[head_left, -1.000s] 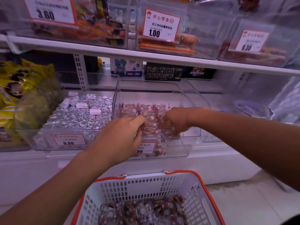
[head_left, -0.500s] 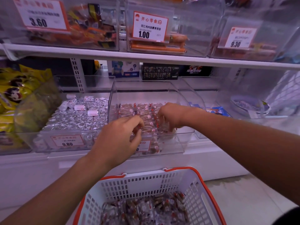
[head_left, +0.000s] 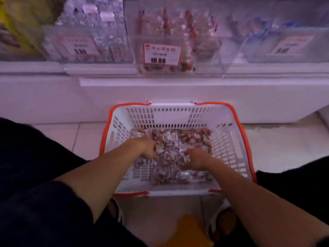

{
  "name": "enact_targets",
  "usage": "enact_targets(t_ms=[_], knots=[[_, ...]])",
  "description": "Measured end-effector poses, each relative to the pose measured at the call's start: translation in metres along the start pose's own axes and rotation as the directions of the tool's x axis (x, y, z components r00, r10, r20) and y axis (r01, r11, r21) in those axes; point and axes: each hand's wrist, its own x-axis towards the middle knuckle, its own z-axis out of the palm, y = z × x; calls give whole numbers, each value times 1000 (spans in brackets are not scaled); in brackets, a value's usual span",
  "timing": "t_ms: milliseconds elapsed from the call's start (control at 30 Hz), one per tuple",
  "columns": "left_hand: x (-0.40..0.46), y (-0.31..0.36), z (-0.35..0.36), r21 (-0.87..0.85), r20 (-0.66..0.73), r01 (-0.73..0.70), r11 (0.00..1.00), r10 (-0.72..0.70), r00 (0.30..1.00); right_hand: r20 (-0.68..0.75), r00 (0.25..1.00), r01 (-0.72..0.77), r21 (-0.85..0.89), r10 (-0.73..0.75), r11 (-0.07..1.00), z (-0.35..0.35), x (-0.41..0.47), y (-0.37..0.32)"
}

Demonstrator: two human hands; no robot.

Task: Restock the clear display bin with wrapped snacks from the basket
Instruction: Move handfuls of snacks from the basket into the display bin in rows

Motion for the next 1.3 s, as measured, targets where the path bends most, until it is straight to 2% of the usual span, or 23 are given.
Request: enact_targets(t_ms=[67, 133, 267, 367, 433, 500, 567, 633, 700, 733, 800, 933, 1067, 1133, 1300], knots=[[21, 8, 50, -202, 174, 112, 973, -77, 982, 146, 981, -127, -34, 131, 991, 27, 13, 15], [40, 23, 89, -314, 298, 138, 939, -40, 954, 222, 953, -197, -64, 206, 978, 44, 23, 22], [70, 38, 123, -368, 240, 127, 921, -38, 970, 275, 933, -232, -30, 231, 972, 62, 44, 31], [83, 35, 124, -351, 280, 143, 925, -42, 959, 312, 919, -260, 16, 242, 965, 71, 59, 33], [91, 32, 121, -373, 282, 160, 914, -52, 958, 398, 899, -189, -28, 185, 982, 76, 64, 25], [98, 31, 121, -437, 256, 194, 878, -85, 963, 380, 919, -68, -109, 104, 992, 79, 68, 17], [105, 32, 126, -545, 256, 269, 794, -148, 955, 319, 942, -56, -142, 99, 988, 82, 72, 14], [112, 32, 132, -664, 246, 321, 675, -209, 947, 317, 946, -25, -133, 66, 991, 83, 76, 15], [118, 31, 138, -800, 176, 289, 526, -255, 951, 301, 953, -3, -146, 48, 989, 83, 76, 16], [120, 30, 140, -836, 131, 257, 485, -279, 951, 284, 958, 7, -145, 35, 989, 82, 76, 16], [123, 29, 141, -840, 51, 208, 501, -309, 950, 246, 969, 62, -129, -28, 990, 82, 78, 17], [122, 28, 136, -751, -20, 208, 626, -337, 941, 226, 972, 87, -66, -70, 994, 81, 74, 14], [118, 28, 129, -717, -40, 217, 662, -350, 936, 238, 970, 55, -71, -37, 996, 76, 75, 14], [114, 25, 125, -713, -37, 234, 661, -368, 929, 206, 979, 18, -17, -14, 1000, 68, 72, 15], [102, 18, 113, -776, 9, 240, 583, -371, 929, 138, 990, -33, -7, 33, 999, 52, 62, 20]])
